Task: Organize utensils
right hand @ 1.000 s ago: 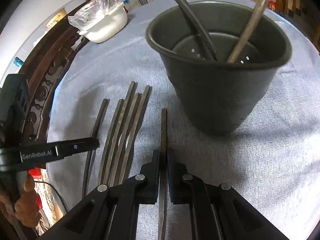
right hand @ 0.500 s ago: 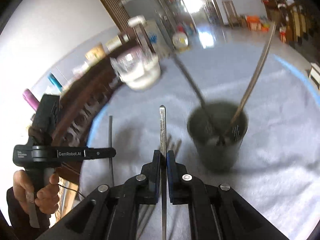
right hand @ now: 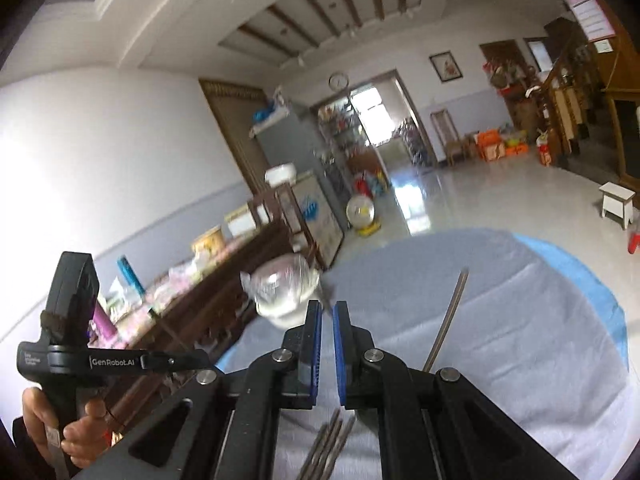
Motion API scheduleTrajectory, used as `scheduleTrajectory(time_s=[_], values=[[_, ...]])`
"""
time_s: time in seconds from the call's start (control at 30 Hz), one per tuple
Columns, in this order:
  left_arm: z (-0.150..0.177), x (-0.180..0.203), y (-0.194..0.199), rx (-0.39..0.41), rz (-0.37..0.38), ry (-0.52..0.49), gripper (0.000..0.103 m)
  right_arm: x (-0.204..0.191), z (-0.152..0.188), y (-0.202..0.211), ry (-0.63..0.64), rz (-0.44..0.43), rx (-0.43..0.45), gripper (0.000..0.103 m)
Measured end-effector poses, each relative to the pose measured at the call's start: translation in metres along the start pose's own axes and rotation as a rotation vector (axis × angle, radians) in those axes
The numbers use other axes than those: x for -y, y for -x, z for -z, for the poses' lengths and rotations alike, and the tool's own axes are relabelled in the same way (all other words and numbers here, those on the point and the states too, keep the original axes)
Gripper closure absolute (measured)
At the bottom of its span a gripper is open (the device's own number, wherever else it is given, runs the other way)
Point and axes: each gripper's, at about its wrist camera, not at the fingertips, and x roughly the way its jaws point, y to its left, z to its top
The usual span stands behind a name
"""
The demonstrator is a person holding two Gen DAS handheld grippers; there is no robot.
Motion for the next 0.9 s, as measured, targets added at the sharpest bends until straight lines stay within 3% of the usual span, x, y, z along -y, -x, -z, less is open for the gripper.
scheduleTrajectory(time_s=[0.2, 0.3, 0.43, 0.5, 0.57, 0.6, 0.63, 0.73, 0.9], values=[[-0.01, 0.017, 0.006, 0.034, -0.009, -0.042, 0.097, 0.011, -0.006, 0.007, -0.034, -0.039, -0.054, 0.095], [-0.002, 0.015, 0.003, 0.015, -0.004, -0.037, 0.097, 0.035, 0.01, 0.004, -0.088, -0.037, -0.179, 0.094], [0.011, 0.01, 0.002, -0.007, -0.004, -0.025, 0.097, 0.081, 0.043, 0.0, -0.213, 0.046, -0.35, 0.087], [0.017, 0.007, 0.004, -0.004, -0.004, -0.028, 0.097, 0.107, 0.067, 0.0, -0.338, 0.055, -0.436, 0.077], [0.021, 0.006, 0.006, 0.003, -0.004, -0.031, 0.097, 0.126, 0.088, 0.001, -0.44, 0.105, -0.487, 0.045], [0.023, 0.006, 0.006, 0.007, -0.004, -0.034, 0.097, 0.137, 0.099, 0.003, -0.505, 0.143, -0.494, 0.043], [0.025, 0.006, 0.007, 0.009, -0.002, -0.036, 0.097, 0.147, 0.107, 0.005, -0.557, 0.172, -0.507, 0.044], [0.031, 0.007, 0.007, 0.005, 0.018, -0.043, 0.097, 0.168, 0.134, -0.005, -0.73, 0.231, -0.568, 0.067], [0.038, 0.003, 0.013, 0.016, 0.044, -0.046, 0.097, 0.177, 0.149, -0.018, -0.818, 0.332, -0.628, 0.067]])
